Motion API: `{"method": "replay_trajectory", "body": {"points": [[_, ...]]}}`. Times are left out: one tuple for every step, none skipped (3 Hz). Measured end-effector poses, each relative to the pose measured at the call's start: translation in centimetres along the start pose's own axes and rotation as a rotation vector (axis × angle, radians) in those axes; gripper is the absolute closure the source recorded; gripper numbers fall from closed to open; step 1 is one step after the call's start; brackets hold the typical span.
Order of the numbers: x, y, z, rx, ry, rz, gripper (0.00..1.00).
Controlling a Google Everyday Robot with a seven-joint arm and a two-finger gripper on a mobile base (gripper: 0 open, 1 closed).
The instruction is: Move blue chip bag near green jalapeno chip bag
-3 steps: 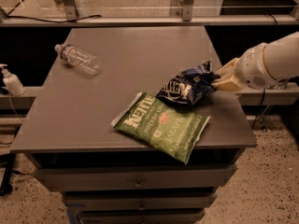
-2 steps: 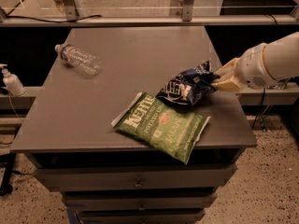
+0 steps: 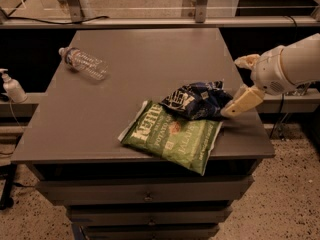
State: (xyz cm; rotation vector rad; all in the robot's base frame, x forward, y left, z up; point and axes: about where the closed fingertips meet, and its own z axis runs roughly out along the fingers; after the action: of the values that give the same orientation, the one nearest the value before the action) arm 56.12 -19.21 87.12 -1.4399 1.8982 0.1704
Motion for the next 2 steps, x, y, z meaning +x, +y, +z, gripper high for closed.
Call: {"method": "replay_trajectory", "body": {"points": [[0.0, 0.0, 0.0, 0.000, 0.000, -0.001, 0.00], [1.1, -1.4, -2.0, 0.040, 0.005, 0.039, 0.00]]}}
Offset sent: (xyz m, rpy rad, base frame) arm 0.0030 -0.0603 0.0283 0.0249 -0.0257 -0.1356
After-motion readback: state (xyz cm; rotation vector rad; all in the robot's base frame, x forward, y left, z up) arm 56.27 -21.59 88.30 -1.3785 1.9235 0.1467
